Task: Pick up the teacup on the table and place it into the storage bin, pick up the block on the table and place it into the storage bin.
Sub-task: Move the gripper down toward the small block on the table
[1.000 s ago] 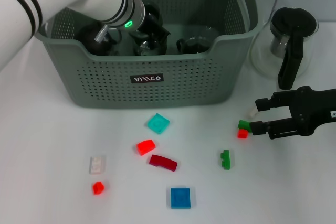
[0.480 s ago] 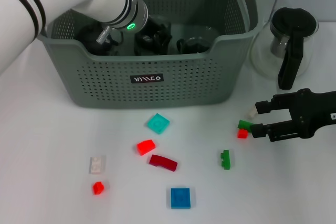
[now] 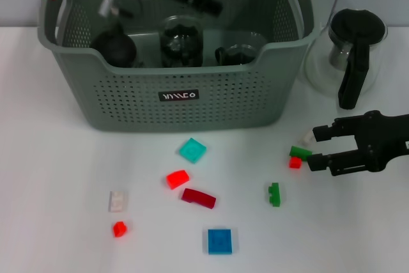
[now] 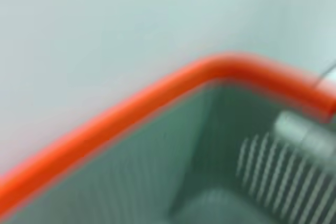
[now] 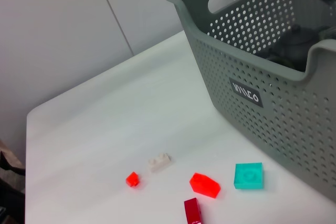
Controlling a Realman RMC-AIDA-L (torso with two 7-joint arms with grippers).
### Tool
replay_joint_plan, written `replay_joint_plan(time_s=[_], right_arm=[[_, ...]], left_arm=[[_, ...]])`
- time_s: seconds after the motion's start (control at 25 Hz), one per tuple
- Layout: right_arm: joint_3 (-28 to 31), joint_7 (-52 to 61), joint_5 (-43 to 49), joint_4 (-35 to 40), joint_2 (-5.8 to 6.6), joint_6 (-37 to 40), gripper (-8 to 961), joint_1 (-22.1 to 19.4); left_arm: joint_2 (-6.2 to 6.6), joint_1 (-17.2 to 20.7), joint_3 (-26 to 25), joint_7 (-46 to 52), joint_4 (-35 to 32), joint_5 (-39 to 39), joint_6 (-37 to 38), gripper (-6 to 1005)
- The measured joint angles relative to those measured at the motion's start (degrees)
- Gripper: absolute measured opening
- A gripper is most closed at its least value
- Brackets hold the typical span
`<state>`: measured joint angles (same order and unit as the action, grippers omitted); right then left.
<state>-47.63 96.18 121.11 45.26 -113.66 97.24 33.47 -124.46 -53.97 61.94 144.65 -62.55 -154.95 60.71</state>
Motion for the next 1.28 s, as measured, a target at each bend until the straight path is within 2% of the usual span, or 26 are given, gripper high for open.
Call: replay_joint_plan(time_s=[0.08,0.16,0.24,0.4,0.52,0.64,0.68,0.72,0.76,0.84,0.88,0.92,1.0,1.08,1.28], right_arm=[[0.08,0.00,-0.05,0.14,0.30,0.62,790,0.01],[0.13,0.04,-0.07,0.35,0.65,1.17,790,0.01],[0.14,0.06,-0.04,0.47,1.28,1.55,789,0.00],[0.18,0.01,0.72,0.20,2.72,1.21,789,-0.19],[0.19,0.28,3.30,0.15,3.06,-0.09,789,-0.25],[0.19,0.39,5.84,0.13,2.52,-2.49,789,0.04],[0.17,0.39,6.56,0.07,2.14,-3.38,789,0.21],[-0.01,0.42,7.68,0.01,1.24,-5.98,789,0.41],[-0.01,0.42,7.68,0.01,1.24,-5.98,789,0.41],[-0.20,0.46,8.54,0.00,0.13,-8.82,789,0.59],[-0.27,0.47,9.70,0.00,-1.22,-11.92,789,0.81],[-0.27,0.47,9.70,0.00,-1.22,-11.92,789,0.81],[-0.27,0.51,11.06,0.00,-2.55,-14.82,788,1.11],[-0.27,1.23,12.78,-0.33,-4.39,-18.96,788,1.66],[-0.33,3.40,14.42,-2.07,-5.27,-22.68,788,3.03]], left_arm=[[0.17,2.56,-0.90,-0.30,-8.10,5.70,5.30,689],[0.32,4.71,-1.97,-2.12,-13.29,12.30,10.21,731],[0.58,7.79,-4.83,-9.32,-17.33,24.98,21.32,772],[0.52,12.47,-9.15,-25.68,-14.59,40.41,43.28,789],[0.16,16.28,-7.93,-36.02,-8.35,42.15,52.79,786],[0.00,20.04,-6.89,-46.27,-0.48,40.52,53.62,786],[-0.04,20.90,-7.69,-49.68,1.84,40.07,52.87,786],[-0.05,21.73,-8.76,-52.82,4.05,39.67,52.15,786],[-0.05,22.33,-10.04,-55.54,5.44,39.49,51.48,786],[-0.06,23.79,-13.12,-60.94,8.33,39.23,49.92,785],[-0.06,24.49,-14.68,-63.39,9.39,39.21,49.23,785],[-0.07,24.93,-15.56,-64.83,10.03,39.21,48.86,785],[-0.17,26.32,-18.21,-69.58,11.62,39.20,47.62,785],[-0.28,27.18,-19.71,-72.45,12.68,39.20,46.93,785],[-0.34,28.10,-21.20,-78.87,15.36,38.98,45.50,785]])
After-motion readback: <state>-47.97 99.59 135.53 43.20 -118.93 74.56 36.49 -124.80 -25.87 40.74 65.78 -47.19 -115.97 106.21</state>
